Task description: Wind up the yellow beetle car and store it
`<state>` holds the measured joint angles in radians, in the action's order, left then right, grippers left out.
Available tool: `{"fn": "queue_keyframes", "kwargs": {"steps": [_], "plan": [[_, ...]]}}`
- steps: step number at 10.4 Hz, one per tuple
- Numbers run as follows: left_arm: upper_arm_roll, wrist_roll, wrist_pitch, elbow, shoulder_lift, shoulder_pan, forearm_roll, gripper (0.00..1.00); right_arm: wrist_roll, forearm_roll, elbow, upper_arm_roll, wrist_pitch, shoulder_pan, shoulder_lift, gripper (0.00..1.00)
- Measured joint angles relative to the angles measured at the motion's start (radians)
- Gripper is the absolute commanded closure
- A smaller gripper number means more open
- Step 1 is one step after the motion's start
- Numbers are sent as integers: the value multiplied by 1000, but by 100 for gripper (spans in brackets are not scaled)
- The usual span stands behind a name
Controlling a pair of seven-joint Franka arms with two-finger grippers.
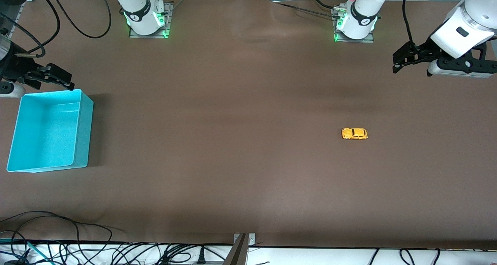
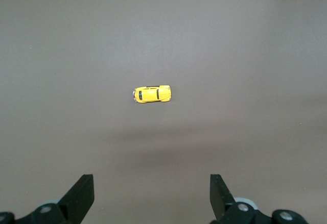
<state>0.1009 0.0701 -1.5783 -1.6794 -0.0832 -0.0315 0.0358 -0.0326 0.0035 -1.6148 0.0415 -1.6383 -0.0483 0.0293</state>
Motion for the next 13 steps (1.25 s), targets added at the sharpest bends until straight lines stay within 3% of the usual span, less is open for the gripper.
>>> {"fn": "queue_keyframes", "kwargs": {"steps": [13], "plan": [[0, 0, 6, 0, 0, 0, 0, 0, 0, 0, 1, -1, 49, -6, 8, 0]]}}
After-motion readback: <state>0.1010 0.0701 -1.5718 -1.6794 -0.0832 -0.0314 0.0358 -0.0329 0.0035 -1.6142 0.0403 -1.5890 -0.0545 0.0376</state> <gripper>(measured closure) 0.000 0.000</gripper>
